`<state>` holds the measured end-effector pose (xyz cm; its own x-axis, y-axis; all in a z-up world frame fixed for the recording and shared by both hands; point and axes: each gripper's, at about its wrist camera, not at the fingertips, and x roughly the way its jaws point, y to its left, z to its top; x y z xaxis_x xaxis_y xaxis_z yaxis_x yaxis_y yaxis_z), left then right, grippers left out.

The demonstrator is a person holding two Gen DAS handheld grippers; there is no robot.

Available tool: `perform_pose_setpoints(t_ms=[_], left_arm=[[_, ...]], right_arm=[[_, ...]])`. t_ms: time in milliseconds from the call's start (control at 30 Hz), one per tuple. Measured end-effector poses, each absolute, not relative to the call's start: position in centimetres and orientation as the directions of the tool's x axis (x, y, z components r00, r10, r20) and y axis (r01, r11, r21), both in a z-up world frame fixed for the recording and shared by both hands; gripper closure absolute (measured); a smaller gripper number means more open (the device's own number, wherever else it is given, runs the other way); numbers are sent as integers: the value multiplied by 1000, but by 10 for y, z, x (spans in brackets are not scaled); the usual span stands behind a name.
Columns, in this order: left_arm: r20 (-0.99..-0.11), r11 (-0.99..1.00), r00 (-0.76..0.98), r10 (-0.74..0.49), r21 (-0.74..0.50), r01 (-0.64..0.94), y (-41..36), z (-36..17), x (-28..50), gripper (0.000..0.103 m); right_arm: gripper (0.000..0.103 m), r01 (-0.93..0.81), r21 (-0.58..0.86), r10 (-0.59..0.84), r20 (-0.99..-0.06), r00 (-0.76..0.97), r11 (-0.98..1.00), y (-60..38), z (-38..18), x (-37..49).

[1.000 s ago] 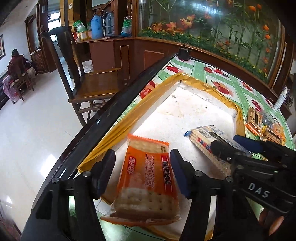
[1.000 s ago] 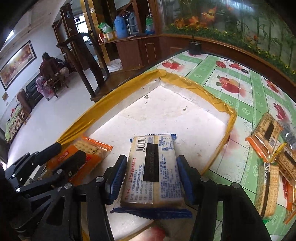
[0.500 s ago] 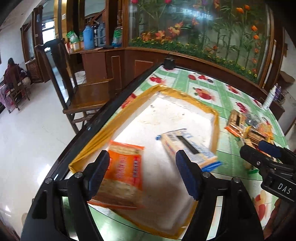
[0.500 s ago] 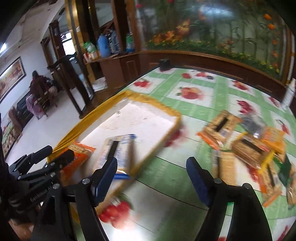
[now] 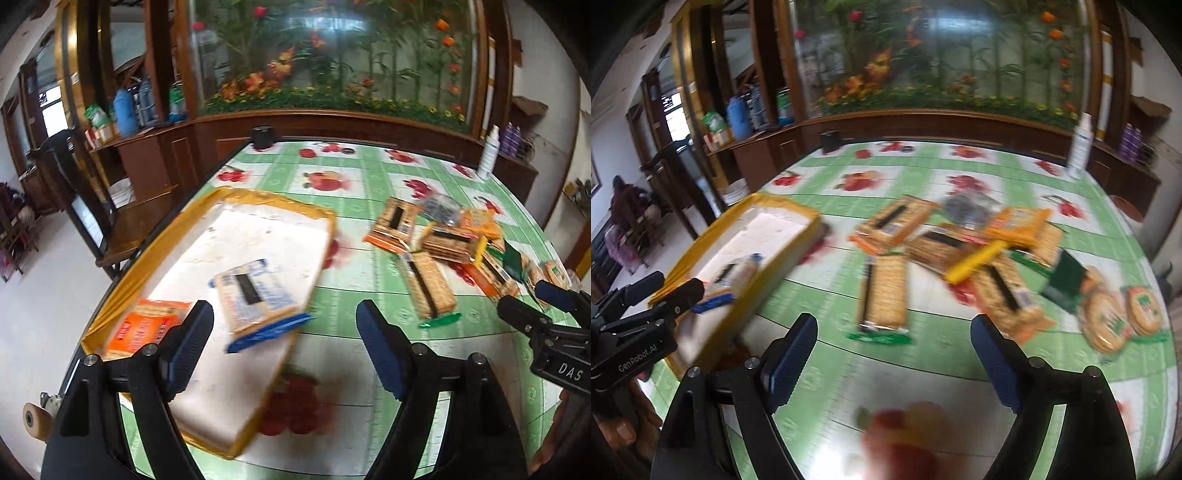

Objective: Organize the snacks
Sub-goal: 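Withdraw both tools from the tray back over the snacks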

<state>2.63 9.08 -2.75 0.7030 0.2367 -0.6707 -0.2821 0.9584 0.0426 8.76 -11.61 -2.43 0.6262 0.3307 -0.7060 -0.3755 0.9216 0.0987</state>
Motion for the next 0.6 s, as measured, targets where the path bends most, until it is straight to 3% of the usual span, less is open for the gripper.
perform_pose_setpoints(t_ms=[367,600], left_arm=[[-741,984,659,130,14,-178,32,-50,65,23],[-790,980,603,112,-11,-196,3,-70,108,23]], right_arm=[[15,-211,100,216,-726,652,972,-210,-43,90],[15,-207,130,236,-721,651,969,-232,-48,101]])
